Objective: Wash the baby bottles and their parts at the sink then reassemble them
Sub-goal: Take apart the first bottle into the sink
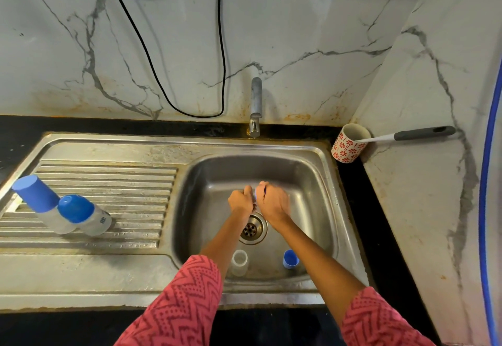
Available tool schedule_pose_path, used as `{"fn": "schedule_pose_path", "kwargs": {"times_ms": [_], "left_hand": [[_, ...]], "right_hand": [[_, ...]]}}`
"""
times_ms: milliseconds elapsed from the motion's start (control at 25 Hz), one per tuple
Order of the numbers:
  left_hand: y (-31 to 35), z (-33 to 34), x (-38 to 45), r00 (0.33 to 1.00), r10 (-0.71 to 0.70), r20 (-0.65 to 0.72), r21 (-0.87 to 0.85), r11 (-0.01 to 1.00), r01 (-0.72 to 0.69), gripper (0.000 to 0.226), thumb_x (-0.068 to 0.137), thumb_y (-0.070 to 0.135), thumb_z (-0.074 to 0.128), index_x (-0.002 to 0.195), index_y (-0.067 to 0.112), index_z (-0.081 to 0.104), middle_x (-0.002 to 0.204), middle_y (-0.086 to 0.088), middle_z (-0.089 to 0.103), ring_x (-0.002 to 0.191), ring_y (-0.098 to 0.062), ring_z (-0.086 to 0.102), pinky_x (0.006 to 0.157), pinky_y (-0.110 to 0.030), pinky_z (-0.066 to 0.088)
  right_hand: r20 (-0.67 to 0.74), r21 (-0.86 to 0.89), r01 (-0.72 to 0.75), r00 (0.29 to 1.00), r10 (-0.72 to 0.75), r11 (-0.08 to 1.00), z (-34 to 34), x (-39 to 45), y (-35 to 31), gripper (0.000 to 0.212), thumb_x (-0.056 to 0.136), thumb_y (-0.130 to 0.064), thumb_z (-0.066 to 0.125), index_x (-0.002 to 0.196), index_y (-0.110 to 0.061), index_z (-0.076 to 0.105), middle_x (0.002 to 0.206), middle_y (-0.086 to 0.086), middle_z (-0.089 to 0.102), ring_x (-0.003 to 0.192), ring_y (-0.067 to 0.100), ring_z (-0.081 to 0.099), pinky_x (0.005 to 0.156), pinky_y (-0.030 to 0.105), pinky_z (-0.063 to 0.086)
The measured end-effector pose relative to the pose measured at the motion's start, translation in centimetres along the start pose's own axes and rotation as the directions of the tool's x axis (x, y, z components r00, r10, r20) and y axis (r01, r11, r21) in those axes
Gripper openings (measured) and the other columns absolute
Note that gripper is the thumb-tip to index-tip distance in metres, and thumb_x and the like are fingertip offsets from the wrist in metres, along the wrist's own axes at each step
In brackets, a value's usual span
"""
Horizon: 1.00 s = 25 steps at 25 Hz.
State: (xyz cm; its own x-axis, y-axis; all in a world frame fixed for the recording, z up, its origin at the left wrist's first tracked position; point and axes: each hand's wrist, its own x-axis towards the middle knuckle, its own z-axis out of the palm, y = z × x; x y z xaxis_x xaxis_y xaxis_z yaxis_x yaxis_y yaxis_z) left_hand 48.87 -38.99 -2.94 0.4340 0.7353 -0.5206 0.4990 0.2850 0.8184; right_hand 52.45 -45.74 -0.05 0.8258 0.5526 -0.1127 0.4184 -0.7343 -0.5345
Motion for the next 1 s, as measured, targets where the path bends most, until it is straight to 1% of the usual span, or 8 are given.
{"fn": "schedule_pose_path", "kwargs": {"times_ms": [120, 200, 360, 600, 680, 760, 880, 1000], "left_hand": [[1.0, -0.1, -1.8, 0.962, 0.271, 0.028, -0.008, 0.963, -0.271, 0.029, 0.098, 0.031, 0.044, 0.084, 0.009, 0.055, 0.072, 0.0, 0.057, 0.066, -0.01, 0.056, 0.053, -0.009, 0.044], [0.8, -0.8, -2.1, 0.873, 0.487, 0.04, 0.2, 0.852, -0.484, 0.033, 0.1, 0.025, 0.039, 0.074, 0.011, 0.054, 0.065, 0.0, 0.055, 0.06, -0.013, 0.051, 0.052, -0.015, 0.035], [0.8, -1.2, -1.8, 0.823, 0.567, 0.047, 0.376, 0.753, -0.54, 0.048, 0.101, 0.014, 0.03, 0.06, 0.003, 0.052, 0.054, -0.01, 0.048, 0.046, -0.016, 0.037, 0.055, -0.029, 0.026], [1.4, -0.8, -0.9, 0.935, 0.347, 0.077, 0.361, 0.864, -0.35, 0.043, 0.1, 0.016, 0.031, 0.058, 0.013, 0.038, 0.06, -0.005, 0.047, 0.065, -0.022, 0.044, 0.047, -0.023, 0.027], [1.4, -0.2, -0.9, 0.987, 0.137, 0.084, 0.07, 0.987, -0.143, 0.041, 0.1, 0.016, 0.033, 0.061, 0.015, 0.043, 0.057, -0.001, 0.043, 0.049, -0.013, 0.044, 0.041, -0.015, 0.028], [1.1, -0.3, -1.1, 0.989, -0.021, 0.147, -0.086, 0.996, 0.034, 0.038, 0.1, 0.018, 0.032, 0.065, 0.012, 0.046, 0.055, -0.003, 0.04, 0.032, -0.005, 0.035, 0.034, -0.015, 0.025], [1.1, -1.7, -0.3, 0.984, -0.029, 0.178, 0.024, 0.999, 0.025, 0.037, 0.101, 0.026, 0.035, 0.072, 0.008, 0.049, 0.058, -0.006, 0.045, 0.041, -0.011, 0.041, 0.038, -0.018, 0.035], [1.4, -2.1, -0.9, 0.977, 0.079, 0.197, 0.083, 0.992, -0.097, 0.037, 0.099, 0.041, 0.038, 0.09, 0.009, 0.055, 0.079, -0.008, 0.058, 0.061, -0.019, 0.057, 0.047, -0.02, 0.048]], "right_hand": [[0.189, 0.31, -0.281, 0.954, 0.231, 0.908, 0.2, 1.2, -0.4, 0.047, 0.099, -0.036, 0.025, 0.079, -0.01, 0.059, 0.084, 0.018, 0.063, 0.081, 0.032, 0.062, 0.071, 0.036, 0.048], [0.297, 0.328, -0.37, 0.914, 0.277, 0.869, -0.6, 1.0, -1.0, 0.045, 0.098, -0.033, 0.025, 0.072, -0.009, 0.052, 0.074, 0.016, 0.057, 0.063, 0.027, 0.055, 0.06, 0.032, 0.046], [0.148, 0.216, -0.252, 0.963, 0.224, 0.943, -1.6, 1.4, -1.8, 0.051, 0.102, -0.024, 0.02, 0.103, 0.001, 0.064, 0.111, 0.026, 0.062, 0.106, 0.036, 0.057, 0.089, 0.038, 0.044], [0.063, -0.001, 0.006, 0.998, -0.006, 1.0, -2.0, 1.2, -1.5, 0.057, 0.1, -0.028, 0.016, 0.1, 0.005, 0.063, 0.104, 0.025, 0.066, 0.101, 0.039, 0.059, 0.082, 0.038, 0.044], [0.058, -0.084, 0.189, 0.981, -0.185, 0.978, -2.7, 1.2, -1.3, 0.069, 0.089, -0.037, 0.0, 0.1, 0.0, 0.057, 0.096, 0.022, 0.068, 0.093, 0.039, 0.062, 0.072, 0.036, 0.04], [0.135, -0.097, 0.269, 0.957, -0.255, 0.958, -3.2, 1.5, -0.5, 0.075, 0.082, -0.044, -0.007, 0.099, -0.003, 0.053, 0.091, 0.018, 0.068, 0.085, 0.037, 0.062, 0.065, 0.034, 0.035], [0.198, -0.056, 0.219, 0.959, -0.205, 0.974, -1.7, 1.2, 1.0, 0.045, 0.101, -0.042, 0.025, 0.099, -0.005, 0.05, 0.082, 0.014, 0.057, 0.074, 0.029, 0.055, 0.062, 0.031, 0.035], [0.213, 0.174, -0.026, 0.977, -0.012, 0.984, -1.1, 1.1, 0.5, 0.05, 0.102, -0.039, 0.029, 0.095, 0.0, 0.06, 0.084, 0.02, 0.062, 0.08, 0.033, 0.059, 0.075, 0.037, 0.047]]}}
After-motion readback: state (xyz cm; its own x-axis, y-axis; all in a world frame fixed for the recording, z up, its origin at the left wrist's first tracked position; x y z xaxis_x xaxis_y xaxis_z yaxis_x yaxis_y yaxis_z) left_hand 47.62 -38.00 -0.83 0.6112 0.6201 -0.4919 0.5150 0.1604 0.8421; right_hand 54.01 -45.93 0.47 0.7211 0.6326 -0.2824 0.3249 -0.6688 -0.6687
